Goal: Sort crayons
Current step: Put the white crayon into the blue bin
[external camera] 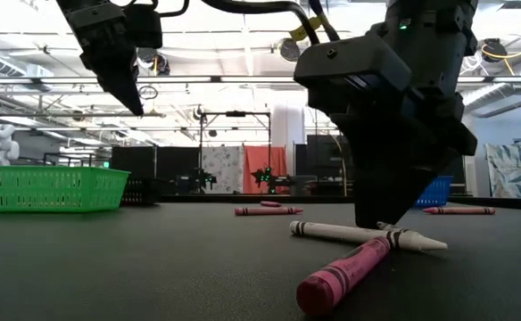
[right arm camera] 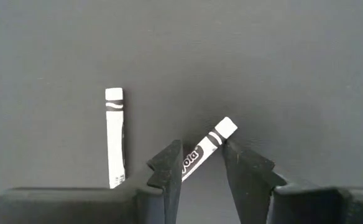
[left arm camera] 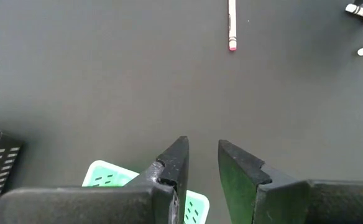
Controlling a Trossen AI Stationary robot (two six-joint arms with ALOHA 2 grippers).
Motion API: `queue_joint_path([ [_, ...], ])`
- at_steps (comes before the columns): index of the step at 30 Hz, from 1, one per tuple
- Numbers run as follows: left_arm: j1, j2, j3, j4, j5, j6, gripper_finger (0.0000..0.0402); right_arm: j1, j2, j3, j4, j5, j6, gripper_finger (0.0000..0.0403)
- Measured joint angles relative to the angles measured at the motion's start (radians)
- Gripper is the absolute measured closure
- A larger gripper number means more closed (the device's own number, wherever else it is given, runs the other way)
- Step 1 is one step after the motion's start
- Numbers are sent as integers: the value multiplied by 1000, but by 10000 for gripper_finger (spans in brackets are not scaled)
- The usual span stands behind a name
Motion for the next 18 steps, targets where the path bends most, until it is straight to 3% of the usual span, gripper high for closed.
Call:
queue_joint_path([
  [10, 0, 0, 0, 0, 0, 1, 317, 0, 0, 0, -24, 14, 19, 298],
  [18, 0, 0, 0, 0, 0, 1, 317, 0, 0, 0, -29, 14, 3, 360],
])
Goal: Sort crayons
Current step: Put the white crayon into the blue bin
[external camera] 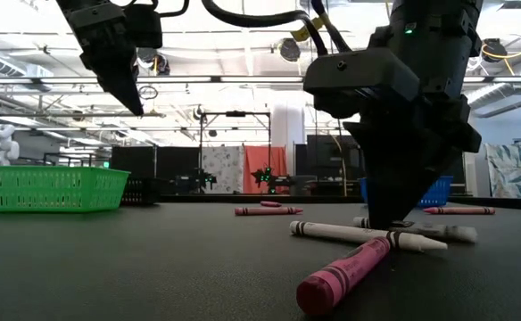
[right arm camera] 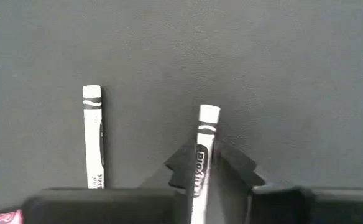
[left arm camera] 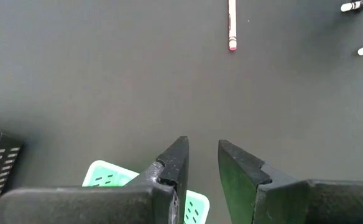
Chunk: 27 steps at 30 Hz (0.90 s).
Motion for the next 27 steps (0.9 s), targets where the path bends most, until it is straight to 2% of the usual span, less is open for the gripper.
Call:
queue_joint_path([
  [5, 0, 0, 0, 0, -11, 0, 317, 0, 0, -1, 2, 0, -34, 396],
  [18, 0, 0, -1, -3, -17, 7, 317, -17, -42, -2, -8, 5, -141, 401],
  [22, 1, 0, -15, 0, -19, 32, 317, -48, -106, -2, -44, 58, -202, 402],
  [27, 1, 0, -48, -5, -38, 80, 317, -119, -179, -2, -172, 121, -304, 402],
])
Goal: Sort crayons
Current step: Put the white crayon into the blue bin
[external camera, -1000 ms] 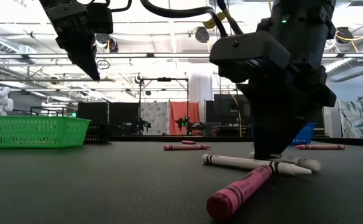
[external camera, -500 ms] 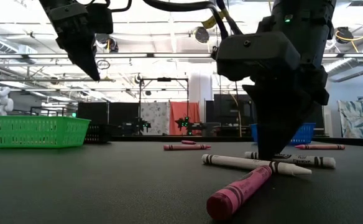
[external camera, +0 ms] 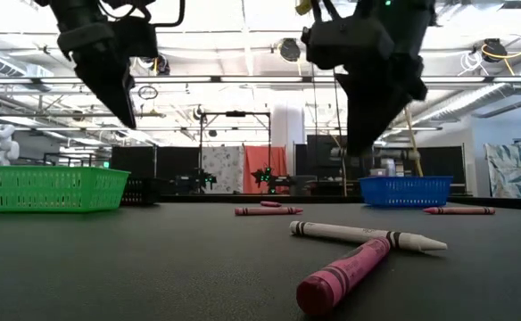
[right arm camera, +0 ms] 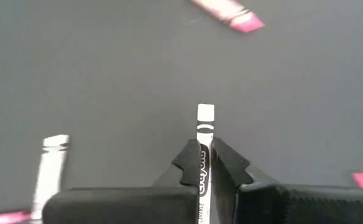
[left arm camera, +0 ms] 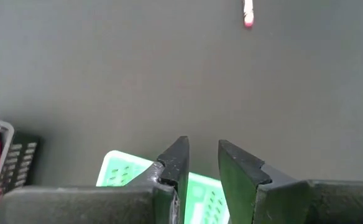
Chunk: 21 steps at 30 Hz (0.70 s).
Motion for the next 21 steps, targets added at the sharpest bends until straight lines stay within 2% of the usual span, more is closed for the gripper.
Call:
queue_joint_path([
  [7, 0, 0, -28, -4, -2, -2, 317, -140, -77, 0, -181, 80, -149, 402],
  [12, -3, 0, -48, -14, -2, -23, 317, -249, -130, -15, -206, 116, -260, 403],
  [21, -32, 0, -57, -34, -2, -30, 317, -442, -261, -115, -216, 118, -430, 403],
])
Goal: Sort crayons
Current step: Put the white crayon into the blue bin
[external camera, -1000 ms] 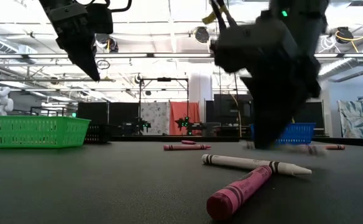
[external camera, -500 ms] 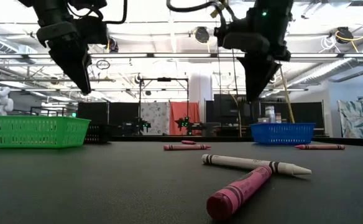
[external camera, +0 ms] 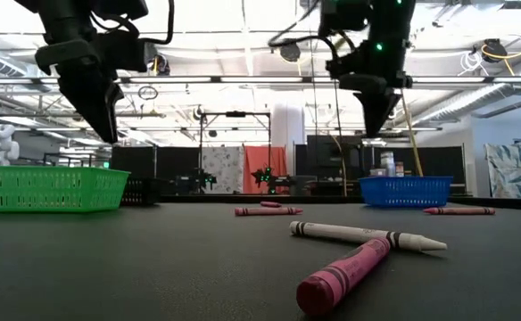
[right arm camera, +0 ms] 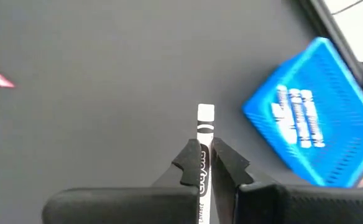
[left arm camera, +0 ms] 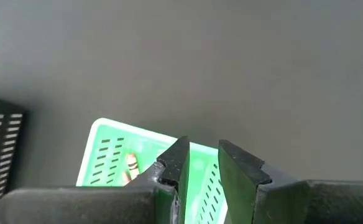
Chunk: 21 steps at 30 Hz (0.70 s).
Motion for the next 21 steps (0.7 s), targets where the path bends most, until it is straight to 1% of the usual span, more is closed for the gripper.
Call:
queue_joint_path([
  [6, 0, 0, 0, 85, 0, 1, 317, -146, -91, -111, 53, 0, -151, 403],
  [11, 1, 0, 0, 165, 0, 1, 317, -288, -143, -207, 163, -2, -317, 403],
  [16, 1, 0, 0, 177, 0, 1, 317, -443, -155, -235, 258, -8, -473, 403],
  [18, 1, 0, 0, 177, 0, 1, 317, -499, -155, -235, 290, -47, -525, 403],
  [21, 1, 0, 0, 178, 0, 2, 317, -576, -155, -235, 343, -169, -594, 403],
])
